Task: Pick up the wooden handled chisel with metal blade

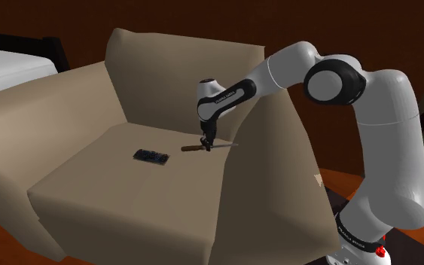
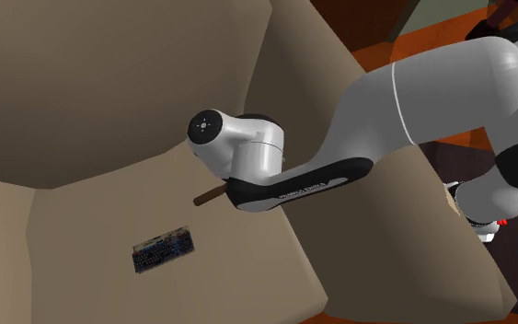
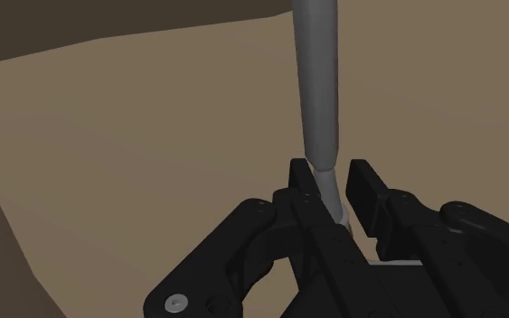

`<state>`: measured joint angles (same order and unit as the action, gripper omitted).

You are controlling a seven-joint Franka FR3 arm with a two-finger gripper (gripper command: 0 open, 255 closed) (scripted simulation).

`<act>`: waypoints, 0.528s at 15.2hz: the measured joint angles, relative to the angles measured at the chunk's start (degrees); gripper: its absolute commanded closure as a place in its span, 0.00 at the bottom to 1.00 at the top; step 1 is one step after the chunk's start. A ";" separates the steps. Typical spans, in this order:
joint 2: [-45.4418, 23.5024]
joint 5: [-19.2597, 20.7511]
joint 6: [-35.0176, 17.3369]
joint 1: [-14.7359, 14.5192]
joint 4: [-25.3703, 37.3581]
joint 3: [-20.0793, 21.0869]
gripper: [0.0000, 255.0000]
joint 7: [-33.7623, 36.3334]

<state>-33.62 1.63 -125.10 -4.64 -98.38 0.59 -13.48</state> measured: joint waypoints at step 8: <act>3.40 -0.09 4.22 0.07 0.83 0.04 1.00 -0.19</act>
<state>-30.21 1.54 -120.88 -4.57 -97.56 0.63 -13.67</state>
